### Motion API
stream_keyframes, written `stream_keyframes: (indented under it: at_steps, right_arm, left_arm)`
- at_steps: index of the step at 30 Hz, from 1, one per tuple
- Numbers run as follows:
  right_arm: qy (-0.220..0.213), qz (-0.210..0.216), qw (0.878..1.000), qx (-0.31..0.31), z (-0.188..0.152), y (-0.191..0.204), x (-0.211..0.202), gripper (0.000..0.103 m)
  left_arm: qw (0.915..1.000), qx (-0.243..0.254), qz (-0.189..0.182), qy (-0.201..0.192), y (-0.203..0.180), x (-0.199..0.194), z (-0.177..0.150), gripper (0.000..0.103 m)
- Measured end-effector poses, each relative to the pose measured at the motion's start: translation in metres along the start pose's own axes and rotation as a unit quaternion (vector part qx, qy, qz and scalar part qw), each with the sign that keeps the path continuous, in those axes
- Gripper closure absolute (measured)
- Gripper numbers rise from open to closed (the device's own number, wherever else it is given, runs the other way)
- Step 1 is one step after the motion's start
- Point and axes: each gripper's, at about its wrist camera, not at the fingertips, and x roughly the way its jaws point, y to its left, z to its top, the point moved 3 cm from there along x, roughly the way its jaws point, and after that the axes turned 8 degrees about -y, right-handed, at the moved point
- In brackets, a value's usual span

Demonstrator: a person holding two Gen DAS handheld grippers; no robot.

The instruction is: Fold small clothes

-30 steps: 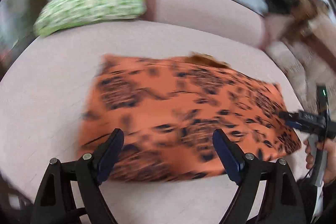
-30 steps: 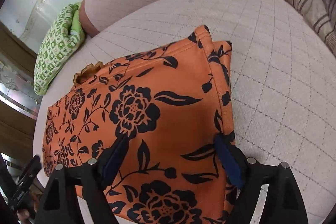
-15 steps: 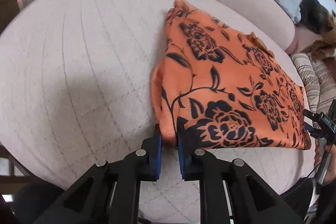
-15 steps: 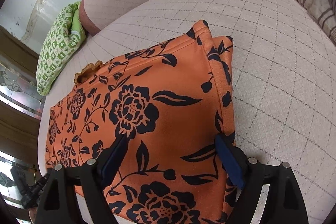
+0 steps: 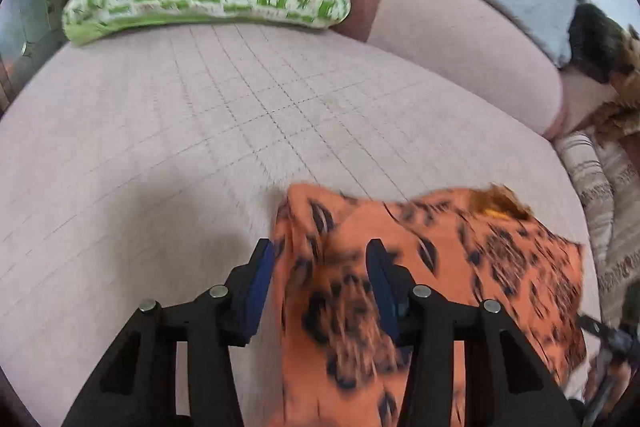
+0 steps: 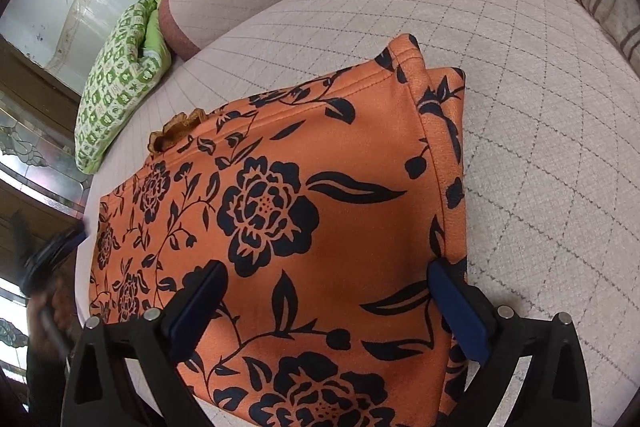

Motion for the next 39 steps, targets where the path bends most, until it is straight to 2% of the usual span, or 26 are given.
stream_keyframes:
  at_steps: [1, 3, 6, 8, 9, 10, 12, 13, 16, 21, 24, 26, 28, 31, 34, 35, 37, 39]
  right_arm:
    - [-0.001, 0.002, 1.000, 0.001, 0.000, -0.001, 0.000, 0.001]
    - [0.001, 0.005, 1.000, 0.001, 0.000, -0.001, 0.000, 0.001]
    - [0.006, 0.003, 1.000, -0.003, 0.001, 0.000, 0.000, 0.001]
    - [0.006, 0.000, 1.000, -0.003, 0.001, 0.001, 0.001, 0.001]
    - [0.006, -0.002, 1.000, -0.002, 0.001, 0.001, 0.001, 0.001]
    - [0.004, -0.002, 1.000, -0.001, 0.001, 0.002, 0.000, 0.001]
    - [0.006, -0.010, 1.000, -0.010, 0.001, 0.006, -0.004, 0.001]
    - [0.004, -0.011, 1.000, -0.013, 0.001, 0.008, -0.007, 0.001]
    - [-0.039, 0.015, 0.999, -0.015, -0.002, 0.027, -0.038, 0.001]
    - [-0.084, 0.037, 0.996, -0.018, -0.008, 0.050, -0.063, 0.001]
    - [-0.056, 0.027, 0.998, 0.001, -0.019, 0.042, -0.039, 0.001]
    - [-0.003, 0.017, 0.999, 0.033, -0.030, 0.023, -0.007, 0.001]
    - [-0.030, 0.027, 0.999, 0.032, -0.029, 0.023, -0.016, 0.001]
    - [-0.040, 0.044, 0.997, 0.052, -0.025, 0.036, -0.037, 0.001]
    - [-0.057, 0.058, 0.996, 0.023, -0.023, 0.046, -0.044, 0.001]
    - [-0.047, 0.064, 0.997, 0.025, -0.026, 0.042, -0.036, 0.001]
    - [-0.005, 0.043, 0.997, 0.067, -0.033, 0.019, -0.015, 0.001]
    - [-0.030, 0.065, 0.994, 0.088, -0.030, 0.014, -0.023, 0.001]
  left_arm:
    - [0.9999, -0.007, -0.005, 0.015, 0.003, 0.018, 0.000, 0.070]
    - [0.9993, -0.012, 0.011, 0.032, 0.009, 0.034, -0.004, 0.094]
    - [0.9997, -0.010, 0.020, 0.009, 0.014, 0.027, -0.002, 0.095]
    - [0.9992, 0.009, 0.038, 0.011, 0.011, 0.024, -0.004, 0.089]
    - [0.9981, 0.018, 0.059, 0.005, 0.010, 0.018, -0.005, 0.075]
    - [0.9963, 0.023, 0.082, -0.009, 0.009, 0.008, -0.005, 0.055]
    - [0.9943, 0.026, 0.095, -0.040, 0.004, -0.016, -0.008, 0.046]
    - [0.9933, 0.040, 0.094, -0.055, -0.002, -0.032, -0.012, 0.046]
    - [0.9890, 0.078, 0.099, -0.078, -0.025, -0.062, -0.022, 0.046]
    - [0.9868, 0.093, 0.097, -0.090, -0.044, -0.101, -0.038, 0.046]
    - [0.9872, 0.091, 0.090, -0.095, -0.052, -0.112, -0.044, 0.045]
    - [0.9853, 0.097, 0.097, -0.101, -0.056, -0.114, -0.042, 0.044]
    - [0.9850, 0.095, 0.104, -0.100, -0.054, -0.119, -0.045, 0.044]
    - [0.9841, 0.091, 0.107, -0.109, -0.049, -0.126, -0.044, 0.042]
    - [0.9844, 0.086, 0.108, -0.109, -0.047, -0.130, -0.044, 0.042]
    - [0.9845, 0.084, 0.109, -0.109, -0.046, -0.130, -0.044, 0.042]
    - [0.9842, 0.081, 0.114, -0.108, -0.046, -0.132, -0.044, 0.042]
    - [0.9845, 0.081, 0.112, -0.108, -0.046, -0.135, -0.044, 0.042]
